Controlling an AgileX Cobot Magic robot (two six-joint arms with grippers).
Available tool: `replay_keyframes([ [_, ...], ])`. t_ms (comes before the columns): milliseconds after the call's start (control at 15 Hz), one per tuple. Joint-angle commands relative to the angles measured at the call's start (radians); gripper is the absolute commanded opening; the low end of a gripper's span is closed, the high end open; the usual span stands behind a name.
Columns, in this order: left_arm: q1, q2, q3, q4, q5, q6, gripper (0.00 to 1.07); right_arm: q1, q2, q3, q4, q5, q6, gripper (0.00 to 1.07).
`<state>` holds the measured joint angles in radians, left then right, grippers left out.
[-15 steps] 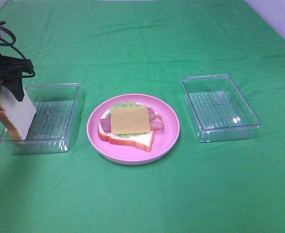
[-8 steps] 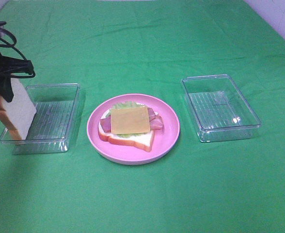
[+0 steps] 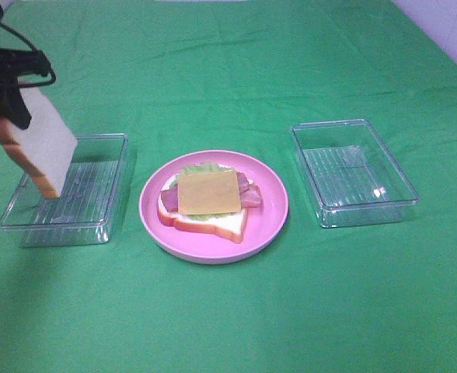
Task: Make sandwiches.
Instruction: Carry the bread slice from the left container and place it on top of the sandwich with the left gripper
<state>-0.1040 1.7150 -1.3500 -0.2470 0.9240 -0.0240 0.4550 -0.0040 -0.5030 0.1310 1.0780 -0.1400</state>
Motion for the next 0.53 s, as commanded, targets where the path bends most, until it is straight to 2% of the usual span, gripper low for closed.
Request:
replay_keyframes([
  [67, 0.001, -0.055, -0.007, -0.227, 0.002, 0.16, 0.0, -0.001, 0.002, 0.0, 0.002, -0.013, -0.01, 0.75],
  [267, 0.001, -0.029, -0.007, -0.557, 0.053, 0.4, 0.0, -0.001, 0.002, 0.0, 0.002, -0.013, -0.01, 0.75],
  [333, 0.0, -0.02, -0.005, -0.611, 0.07, 0.439, 0.0, -0.001, 0.002, 0.0, 0.002, -0.013, -0.01, 0.75],
  [400, 0.0, 0.004, 0.008, -0.748, 0.093, 0.544, 0.0, -0.001, 0.002, 0.0, 0.002, -0.013, -0.01, 0.75],
  [467, 0.0, 0.017, 0.029, -0.816, 0.089, 0.596, 0.0, -0.001, 0.002, 0.0, 0.002, -0.013, -0.01, 0.75],
  [533, 0.0, 0.023, 0.04, -0.842, 0.088, 0.615, 0.0, -0.001, 0.002, 0.0, 0.002, -0.013, -0.01, 0.75],
])
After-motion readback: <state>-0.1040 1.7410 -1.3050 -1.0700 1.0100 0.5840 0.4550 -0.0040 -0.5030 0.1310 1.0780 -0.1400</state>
